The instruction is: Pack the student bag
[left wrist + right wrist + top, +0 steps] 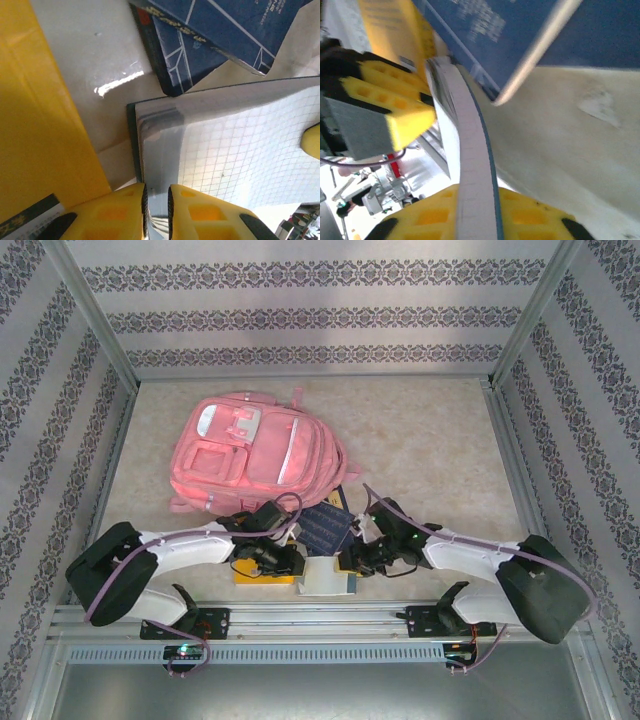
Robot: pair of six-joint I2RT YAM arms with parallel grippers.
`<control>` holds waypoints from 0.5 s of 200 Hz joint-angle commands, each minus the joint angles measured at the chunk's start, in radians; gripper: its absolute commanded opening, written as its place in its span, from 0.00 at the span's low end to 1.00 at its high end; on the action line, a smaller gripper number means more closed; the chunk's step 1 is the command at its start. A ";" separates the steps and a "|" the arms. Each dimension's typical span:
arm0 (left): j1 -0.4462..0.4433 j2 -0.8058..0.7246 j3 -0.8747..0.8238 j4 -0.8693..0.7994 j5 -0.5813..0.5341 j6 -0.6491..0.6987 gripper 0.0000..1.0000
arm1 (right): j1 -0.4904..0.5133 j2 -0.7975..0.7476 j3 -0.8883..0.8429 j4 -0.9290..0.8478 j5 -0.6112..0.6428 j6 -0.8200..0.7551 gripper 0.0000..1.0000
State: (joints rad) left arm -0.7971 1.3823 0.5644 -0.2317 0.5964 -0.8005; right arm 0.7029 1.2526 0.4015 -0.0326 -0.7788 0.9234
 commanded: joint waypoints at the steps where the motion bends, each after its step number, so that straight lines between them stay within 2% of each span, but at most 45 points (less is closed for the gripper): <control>1: -0.002 -0.079 -0.010 -0.031 -0.017 -0.025 0.28 | -0.010 -0.057 0.012 -0.059 0.041 -0.028 0.08; 52: 0.048 -0.285 0.016 -0.137 0.016 -0.060 0.53 | -0.087 -0.295 0.005 -0.203 0.007 0.005 0.05; 74: 0.095 -0.373 0.041 -0.175 0.049 -0.072 0.68 | -0.112 -0.367 0.042 -0.234 -0.018 0.024 0.04; 100: 0.151 -0.408 0.088 -0.182 0.106 -0.074 0.73 | -0.135 -0.415 0.104 -0.264 -0.044 0.010 0.06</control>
State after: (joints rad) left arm -0.6899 1.0023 0.5888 -0.3641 0.6365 -0.8627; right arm 0.5884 0.8791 0.4232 -0.2562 -0.7712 0.9367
